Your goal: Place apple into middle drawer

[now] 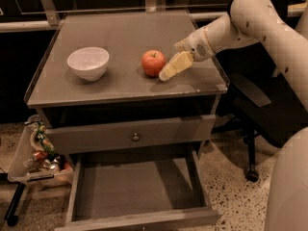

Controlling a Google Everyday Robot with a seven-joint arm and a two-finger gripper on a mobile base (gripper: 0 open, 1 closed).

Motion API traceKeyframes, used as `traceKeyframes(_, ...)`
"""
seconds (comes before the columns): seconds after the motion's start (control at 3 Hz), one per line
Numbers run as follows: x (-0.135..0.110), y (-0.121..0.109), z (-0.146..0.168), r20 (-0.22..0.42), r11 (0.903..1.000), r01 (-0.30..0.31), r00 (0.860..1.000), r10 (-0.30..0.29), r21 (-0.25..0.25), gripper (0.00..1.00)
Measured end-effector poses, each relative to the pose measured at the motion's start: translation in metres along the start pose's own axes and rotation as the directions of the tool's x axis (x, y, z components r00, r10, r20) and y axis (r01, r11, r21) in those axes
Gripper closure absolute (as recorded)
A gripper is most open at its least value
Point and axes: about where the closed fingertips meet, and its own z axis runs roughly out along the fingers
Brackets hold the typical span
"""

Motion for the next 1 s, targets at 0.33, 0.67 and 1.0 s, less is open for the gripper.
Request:
traceKeyframes(0.33, -0.001, -0.006, 0.013, 0.039, 0.9999, -0.011, 0.999, 0.011, 0.006, 0.0)
traceKeyframes(0.67, -0.004, -0.01, 0.025, 0.067, 0.9998, -0.019, 0.998, 0.018, 0.006, 0.0)
traceKeyframes(1.0, -0.009, -0.014, 0.034, 0.097, 0.9996, -0.029, 0.995, 0.028, 0.007, 0.0)
